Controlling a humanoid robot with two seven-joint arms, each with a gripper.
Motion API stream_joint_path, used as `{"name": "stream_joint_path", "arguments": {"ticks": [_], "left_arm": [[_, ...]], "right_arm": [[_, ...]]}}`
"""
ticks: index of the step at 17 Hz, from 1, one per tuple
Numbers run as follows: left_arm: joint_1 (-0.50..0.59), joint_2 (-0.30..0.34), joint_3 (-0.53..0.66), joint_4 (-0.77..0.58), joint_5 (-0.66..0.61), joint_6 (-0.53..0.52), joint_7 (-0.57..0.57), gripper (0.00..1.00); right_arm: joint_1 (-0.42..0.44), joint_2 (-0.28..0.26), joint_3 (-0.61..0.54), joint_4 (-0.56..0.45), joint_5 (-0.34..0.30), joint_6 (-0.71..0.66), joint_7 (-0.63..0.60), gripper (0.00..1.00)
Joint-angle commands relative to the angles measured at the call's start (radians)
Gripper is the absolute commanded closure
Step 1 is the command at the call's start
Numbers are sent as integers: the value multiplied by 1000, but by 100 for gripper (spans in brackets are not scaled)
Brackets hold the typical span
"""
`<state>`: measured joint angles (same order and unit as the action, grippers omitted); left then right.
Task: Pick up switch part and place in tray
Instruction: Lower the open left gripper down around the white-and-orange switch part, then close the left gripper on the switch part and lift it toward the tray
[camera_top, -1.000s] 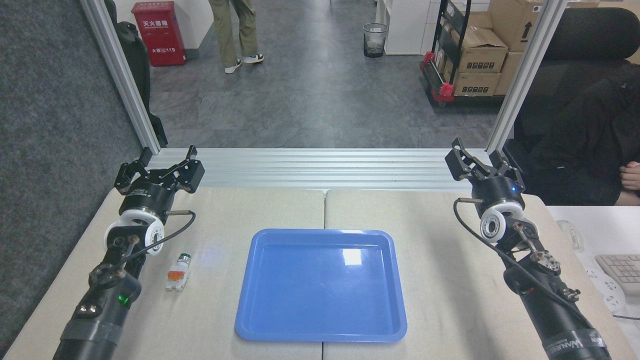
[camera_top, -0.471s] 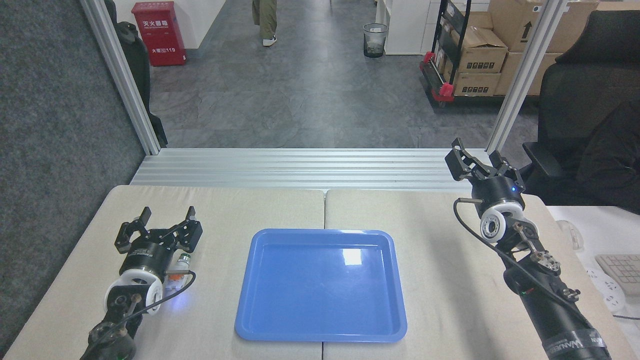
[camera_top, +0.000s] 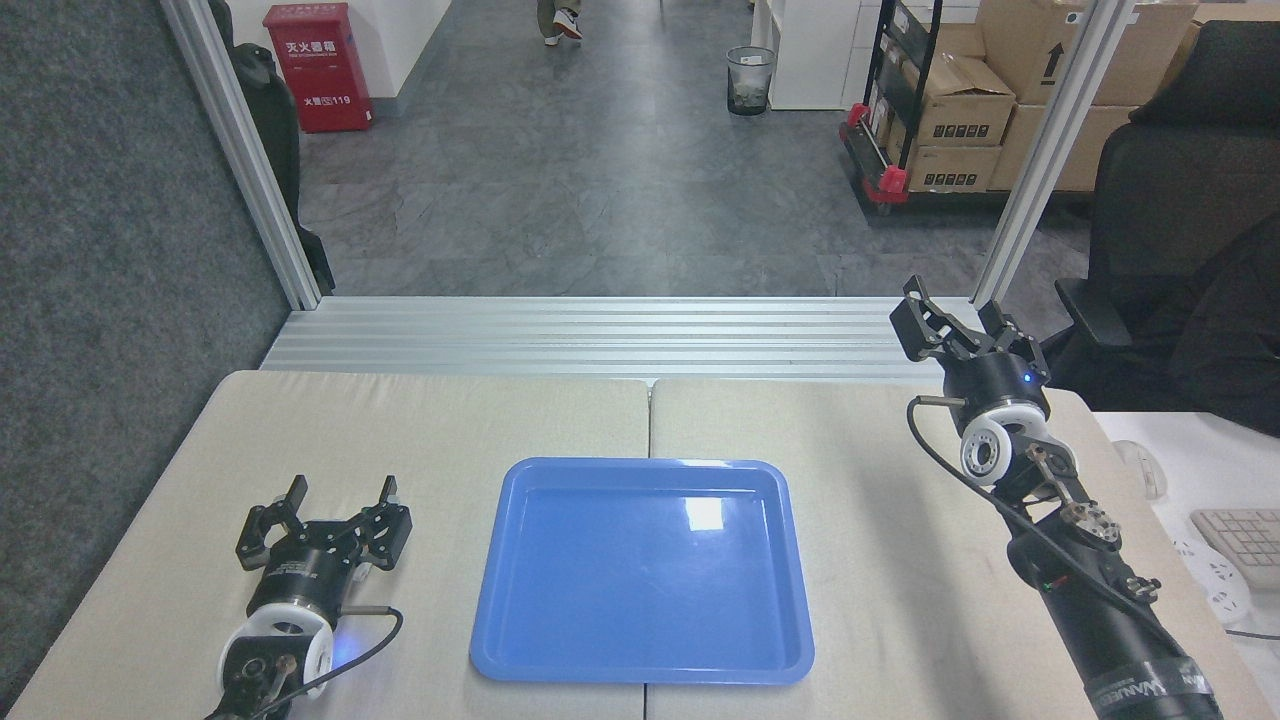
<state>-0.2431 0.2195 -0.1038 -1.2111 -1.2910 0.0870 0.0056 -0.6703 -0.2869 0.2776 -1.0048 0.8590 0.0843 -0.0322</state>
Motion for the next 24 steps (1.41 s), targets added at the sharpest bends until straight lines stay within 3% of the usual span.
{"name": "stream_joint_path", "arguments": {"ticks": [1,20,24], "left_arm": [[62,-34,7,43,-65,36,10,0],[61,-40,-17,145,-68,25,30,0],[57,-38,-17,140,-117,25,33,46]], "right_arm": [[0,0,0,0,0,0,0,1],[-2,0,0,0,0,0,0,1],[0,0,0,0,0,0,2,1]]}}
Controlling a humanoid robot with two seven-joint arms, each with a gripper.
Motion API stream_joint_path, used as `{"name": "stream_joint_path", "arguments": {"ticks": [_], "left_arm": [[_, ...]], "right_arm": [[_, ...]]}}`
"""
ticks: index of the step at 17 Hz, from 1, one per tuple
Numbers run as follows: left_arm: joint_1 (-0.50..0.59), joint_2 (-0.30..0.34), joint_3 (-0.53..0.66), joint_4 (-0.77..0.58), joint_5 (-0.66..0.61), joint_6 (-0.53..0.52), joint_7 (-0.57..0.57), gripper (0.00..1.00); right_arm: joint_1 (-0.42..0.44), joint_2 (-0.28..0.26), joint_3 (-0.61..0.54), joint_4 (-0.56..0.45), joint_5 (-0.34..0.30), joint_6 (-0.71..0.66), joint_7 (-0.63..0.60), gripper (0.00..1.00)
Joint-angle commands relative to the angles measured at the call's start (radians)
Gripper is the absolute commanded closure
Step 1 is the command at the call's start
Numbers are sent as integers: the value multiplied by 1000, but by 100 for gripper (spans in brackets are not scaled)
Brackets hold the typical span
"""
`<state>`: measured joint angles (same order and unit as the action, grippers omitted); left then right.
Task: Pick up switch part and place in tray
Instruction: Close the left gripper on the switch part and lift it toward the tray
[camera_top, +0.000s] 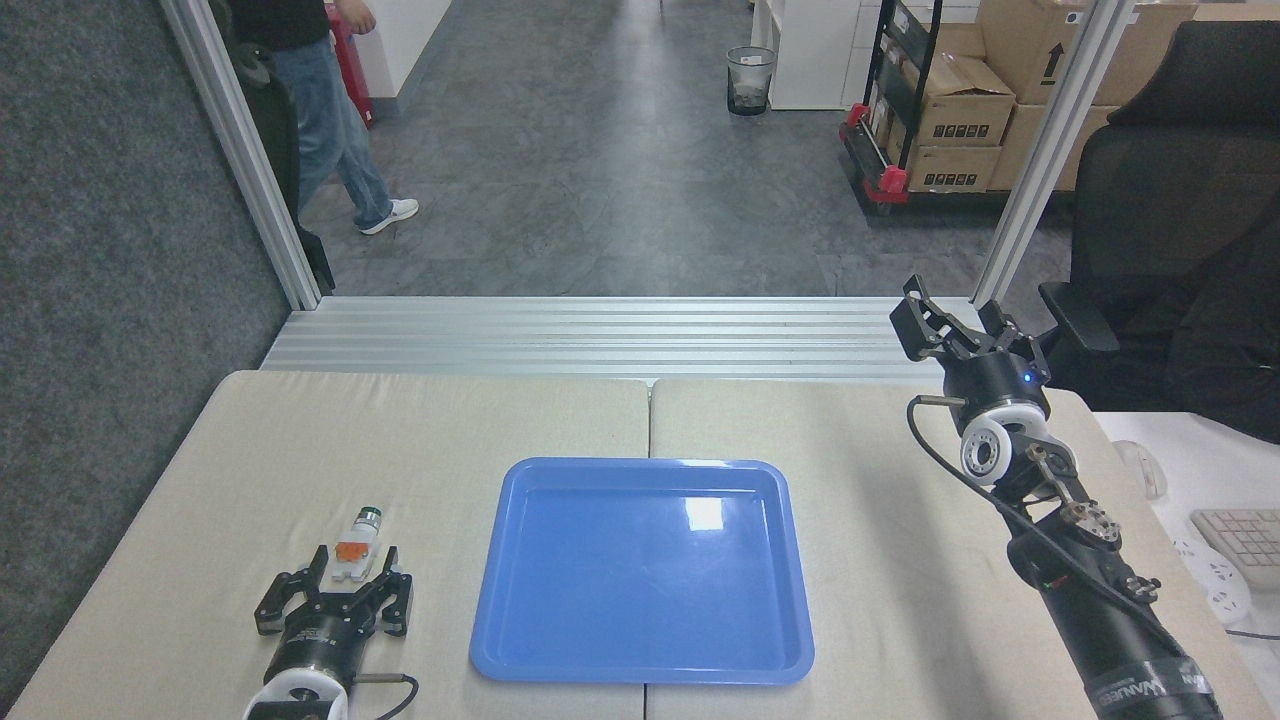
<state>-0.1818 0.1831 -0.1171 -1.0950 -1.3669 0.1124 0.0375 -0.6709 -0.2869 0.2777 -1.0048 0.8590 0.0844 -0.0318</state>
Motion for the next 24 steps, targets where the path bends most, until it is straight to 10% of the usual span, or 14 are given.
{"name": "stream_joint_path", "arguments": {"ticks": [1,5,9,15,24], "left_arm": [[-4,-2,-4,24,-58,0,1,55],[5,-4,-7,20,-73,-8,4,98],[1,2,-4,-32,-70,-19,2,100],[-31,7,5,-491,-61,-245,-91,100],[-99,-125,-354,-358,-193,-395,-218,100]], "right_arm": [[1,0,0,0,0,0,0,1],[-1,0,0,0,0,0,0,1],[-1,0,0,0,0,0,1,1],[1,0,0,0,0,0,1,1],[1,0,0,0,0,0,0,1]]}}
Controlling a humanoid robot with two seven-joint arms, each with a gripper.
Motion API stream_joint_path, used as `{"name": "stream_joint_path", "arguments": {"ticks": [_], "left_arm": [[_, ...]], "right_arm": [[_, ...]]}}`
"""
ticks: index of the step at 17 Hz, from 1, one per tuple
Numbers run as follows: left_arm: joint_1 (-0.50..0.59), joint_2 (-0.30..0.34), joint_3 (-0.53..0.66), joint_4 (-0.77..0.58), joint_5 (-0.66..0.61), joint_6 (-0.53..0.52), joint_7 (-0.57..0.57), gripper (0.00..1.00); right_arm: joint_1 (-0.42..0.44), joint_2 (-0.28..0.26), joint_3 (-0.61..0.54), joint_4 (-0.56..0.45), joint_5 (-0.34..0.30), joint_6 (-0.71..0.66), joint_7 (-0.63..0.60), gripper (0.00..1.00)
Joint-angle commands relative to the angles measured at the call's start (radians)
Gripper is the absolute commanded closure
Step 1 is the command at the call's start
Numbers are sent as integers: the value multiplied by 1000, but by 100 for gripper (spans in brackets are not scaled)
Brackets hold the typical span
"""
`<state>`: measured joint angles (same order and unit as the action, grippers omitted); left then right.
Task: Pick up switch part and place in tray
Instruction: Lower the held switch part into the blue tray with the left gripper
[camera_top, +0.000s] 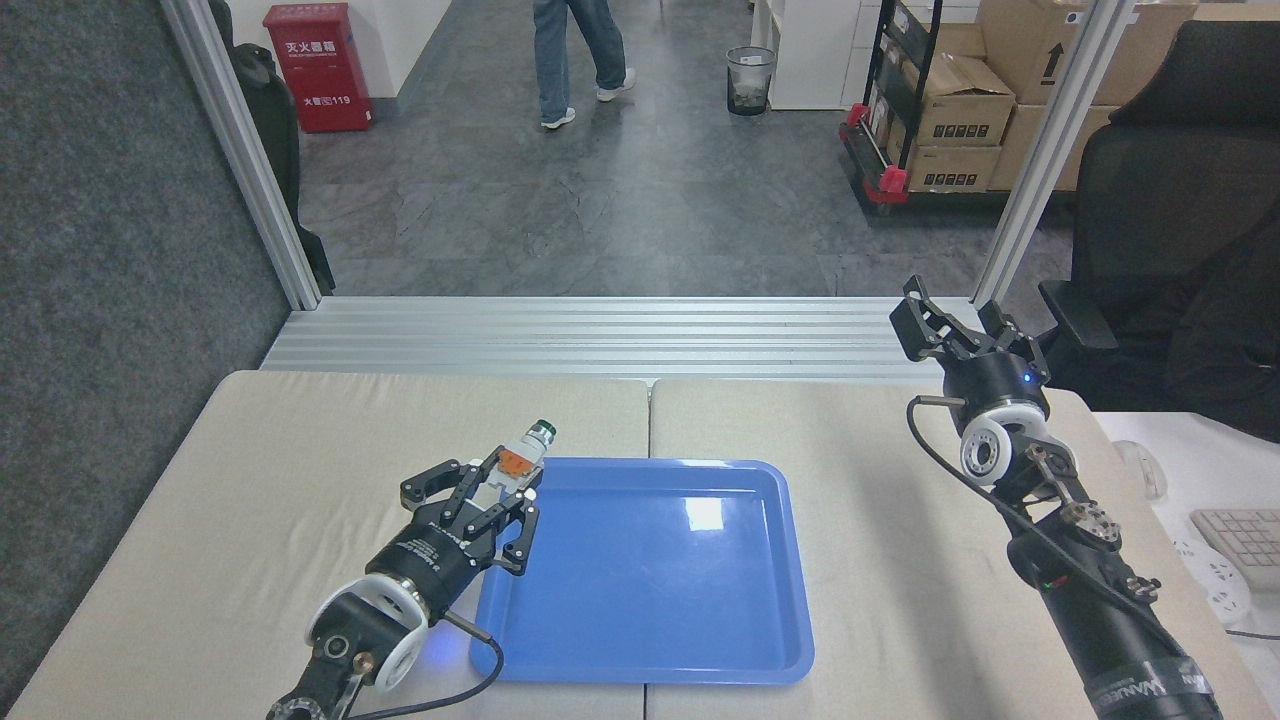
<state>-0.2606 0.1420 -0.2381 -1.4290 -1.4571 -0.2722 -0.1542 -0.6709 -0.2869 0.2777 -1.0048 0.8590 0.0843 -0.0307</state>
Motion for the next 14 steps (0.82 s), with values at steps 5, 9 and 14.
{"name": "stream_joint_path", "arguments": {"ticks": [5,9,14], "left_arm": [[-31,-122,-291,229,-262,-13,-38,100],[-40,-122,-290,222,-259,-13,-39,63],[-31,-119,-284,122,-261,-1,-42,10]], "right_arm": [[-1,2,0,0,0,0,0,1],[1,2,0,0,0,0,-2,1],[1,0,0,0,0,0,-2,1]]}}
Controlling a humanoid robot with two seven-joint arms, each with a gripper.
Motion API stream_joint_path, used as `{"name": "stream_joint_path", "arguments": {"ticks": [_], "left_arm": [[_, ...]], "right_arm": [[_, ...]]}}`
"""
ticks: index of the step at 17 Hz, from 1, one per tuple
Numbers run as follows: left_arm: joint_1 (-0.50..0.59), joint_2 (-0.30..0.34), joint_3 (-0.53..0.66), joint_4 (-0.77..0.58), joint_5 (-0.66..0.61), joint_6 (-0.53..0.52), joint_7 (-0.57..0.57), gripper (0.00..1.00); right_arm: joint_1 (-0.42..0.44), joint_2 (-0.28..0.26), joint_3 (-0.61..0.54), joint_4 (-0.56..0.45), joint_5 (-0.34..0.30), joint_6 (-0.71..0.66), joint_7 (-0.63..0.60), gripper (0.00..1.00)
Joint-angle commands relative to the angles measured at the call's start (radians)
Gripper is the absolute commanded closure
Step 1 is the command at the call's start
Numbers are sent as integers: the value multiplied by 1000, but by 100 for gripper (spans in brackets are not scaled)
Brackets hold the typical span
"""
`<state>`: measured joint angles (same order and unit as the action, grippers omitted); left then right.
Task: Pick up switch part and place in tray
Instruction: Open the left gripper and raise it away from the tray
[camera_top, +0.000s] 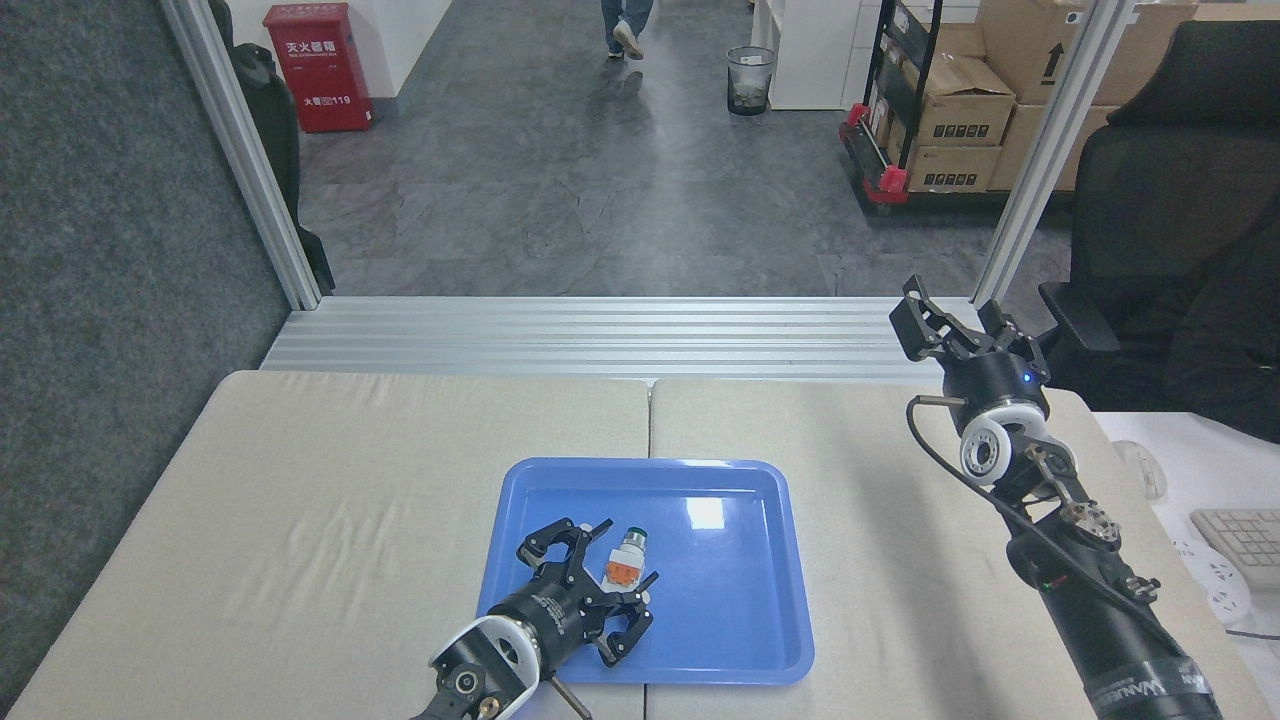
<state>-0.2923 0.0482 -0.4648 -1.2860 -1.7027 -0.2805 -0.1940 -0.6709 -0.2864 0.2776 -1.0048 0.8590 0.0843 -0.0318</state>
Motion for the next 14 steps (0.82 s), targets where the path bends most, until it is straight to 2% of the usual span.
{"name": "stream_joint_path", "arguments": {"ticks": [1,2,4,7,9,10,14], "left_arm": [[1,-22,-52,-50,-12,10,-7,5],[-1,-22,-32,-85,-8,24,-8,5],[-7,-28,85,-185,36,69,1,4],[-63,-30,265,-213,200,162,25,2],[-126,-8,412,-188,300,251,27,2],[-149,2,467,-146,307,271,31,2],[-143,36,509,-49,310,314,68,0]], "right_arm": [[1,1,0,0,0,0,0,1],[1,1,0,0,0,0,0,1],[-1,1,0,0,0,0,0,1],[0,0,0,0,0,0,0,1],[1,1,0,0,0,0,1,1],[-1,1,0,0,0,0,0,1],[1,0,0,0,0,0,0,1]]}}
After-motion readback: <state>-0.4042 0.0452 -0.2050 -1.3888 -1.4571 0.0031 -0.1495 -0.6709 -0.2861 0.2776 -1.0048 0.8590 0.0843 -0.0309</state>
